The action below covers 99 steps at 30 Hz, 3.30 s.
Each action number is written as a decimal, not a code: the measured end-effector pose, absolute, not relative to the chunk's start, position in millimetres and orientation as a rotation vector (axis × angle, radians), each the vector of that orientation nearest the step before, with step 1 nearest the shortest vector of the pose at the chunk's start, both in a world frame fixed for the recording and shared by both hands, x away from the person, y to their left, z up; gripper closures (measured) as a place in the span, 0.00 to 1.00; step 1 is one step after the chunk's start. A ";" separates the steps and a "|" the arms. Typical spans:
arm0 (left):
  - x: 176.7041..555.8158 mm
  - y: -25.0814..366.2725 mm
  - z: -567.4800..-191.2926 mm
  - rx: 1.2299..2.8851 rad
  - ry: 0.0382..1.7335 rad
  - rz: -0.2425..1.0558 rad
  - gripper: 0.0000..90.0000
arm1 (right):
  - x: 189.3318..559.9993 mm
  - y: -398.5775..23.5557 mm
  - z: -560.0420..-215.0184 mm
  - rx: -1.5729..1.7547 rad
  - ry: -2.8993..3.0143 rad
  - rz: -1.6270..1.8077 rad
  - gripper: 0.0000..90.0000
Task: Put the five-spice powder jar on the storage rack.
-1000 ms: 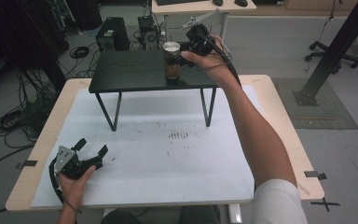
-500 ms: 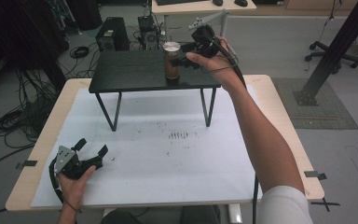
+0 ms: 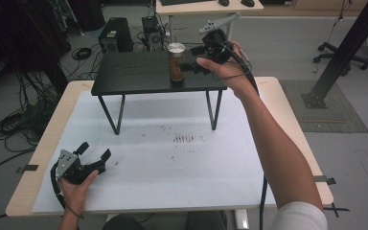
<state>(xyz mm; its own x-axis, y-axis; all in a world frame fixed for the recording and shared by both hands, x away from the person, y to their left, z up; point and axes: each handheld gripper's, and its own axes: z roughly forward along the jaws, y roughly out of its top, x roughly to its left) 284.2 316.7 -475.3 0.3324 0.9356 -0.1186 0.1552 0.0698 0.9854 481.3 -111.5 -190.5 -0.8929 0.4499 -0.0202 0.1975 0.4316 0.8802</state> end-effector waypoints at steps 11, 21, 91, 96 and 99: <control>284.2 316.6 -475.3 1.383 1.090 0.812 0.05 | 462.3 -125.9 -186.3 0.566 2.407 1.452 0.21; 284.2 316.3 -475.3 1.384 1.089 0.814 0.05 | 441.3 -139.2 -189.4 0.561 2.385 1.461 0.21; 284.1 315.3 -475.2 1.393 1.091 0.828 0.05 | 343.1 -194.4 -271.1 0.613 2.316 1.453 0.19; 284.2 315.0 -475.1 1.392 1.091 0.827 0.05 | 340.0 -200.4 -278.4 0.628 2.309 1.439 0.19; 284.2 315.1 -475.1 1.394 1.091 0.827 0.05 | 338.0 -203.6 -283.4 0.636 2.305 1.433 0.19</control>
<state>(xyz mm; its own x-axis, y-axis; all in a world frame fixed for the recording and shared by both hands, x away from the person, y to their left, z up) 284.2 315.1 -475.1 0.3254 0.9399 -0.1034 0.1548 0.0549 0.9864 338.0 -203.6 -283.4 -0.8373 0.5436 -0.0590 0.1877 0.3871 0.9027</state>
